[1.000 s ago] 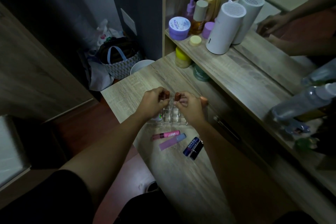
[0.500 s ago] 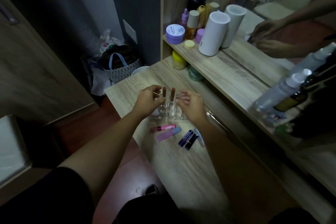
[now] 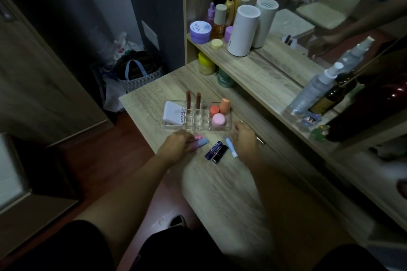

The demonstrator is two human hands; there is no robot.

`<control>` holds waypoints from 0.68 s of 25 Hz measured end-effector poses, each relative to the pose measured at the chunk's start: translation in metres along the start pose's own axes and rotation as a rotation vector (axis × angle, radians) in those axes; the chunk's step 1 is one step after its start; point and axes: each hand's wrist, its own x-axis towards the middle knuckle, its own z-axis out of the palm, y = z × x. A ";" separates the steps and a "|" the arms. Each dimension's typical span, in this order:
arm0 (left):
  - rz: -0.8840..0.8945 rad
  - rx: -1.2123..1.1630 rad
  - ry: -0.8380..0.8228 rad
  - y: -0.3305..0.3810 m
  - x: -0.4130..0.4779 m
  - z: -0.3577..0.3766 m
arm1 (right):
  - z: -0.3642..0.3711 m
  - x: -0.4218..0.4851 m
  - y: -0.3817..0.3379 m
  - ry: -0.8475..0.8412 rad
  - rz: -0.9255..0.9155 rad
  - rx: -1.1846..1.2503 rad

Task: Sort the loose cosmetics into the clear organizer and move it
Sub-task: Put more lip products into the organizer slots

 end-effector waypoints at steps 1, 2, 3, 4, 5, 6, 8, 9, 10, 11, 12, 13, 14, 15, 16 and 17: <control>0.006 0.067 -0.027 -0.001 -0.003 0.006 | 0.000 -0.001 0.010 -0.042 -0.005 -0.099; 0.002 0.112 -0.047 -0.001 -0.006 0.012 | 0.000 0.000 0.019 -0.084 0.011 -0.184; -0.012 0.127 -0.058 -0.002 -0.007 0.017 | -0.002 0.002 0.025 -0.103 0.056 -0.213; -0.032 0.119 -0.056 -0.001 -0.009 0.020 | -0.003 0.005 0.029 -0.109 0.091 -0.215; -0.048 0.099 -0.045 -0.001 -0.010 0.022 | -0.005 0.008 0.031 -0.113 0.104 -0.222; -0.061 0.081 -0.036 0.001 -0.009 0.024 | -0.006 0.012 0.032 -0.115 0.091 -0.238; -0.094 0.084 -0.049 0.004 -0.008 0.026 | -0.007 0.018 0.034 -0.116 0.053 -0.281; -0.108 0.094 -0.065 0.005 -0.007 0.027 | -0.008 0.020 0.037 -0.108 0.048 -0.309; -0.114 0.100 -0.076 0.007 -0.006 0.028 | -0.008 0.022 0.039 -0.097 0.057 -0.329; -0.116 0.099 -0.077 0.007 -0.004 0.030 | -0.009 0.024 0.041 -0.090 0.076 -0.336; -0.117 0.093 -0.068 0.008 -0.002 0.031 | -0.008 0.026 0.043 -0.087 0.068 -0.358; -0.118 0.084 -0.053 0.008 -0.001 0.032 | -0.008 0.026 0.043 -0.084 0.054 -0.373; -0.120 0.074 -0.036 0.009 0.000 0.033 | -0.008 0.026 0.043 -0.083 0.035 -0.392; -0.123 0.061 -0.025 0.010 0.001 0.034 | -0.009 0.025 0.043 -0.078 0.025 -0.405; -0.128 0.039 -0.018 0.010 0.001 0.036 | -0.010 0.023 0.043 -0.071 0.021 -0.410; -0.143 0.013 -0.011 0.011 0.001 0.037 | -0.010 0.022 0.044 -0.072 0.018 -0.419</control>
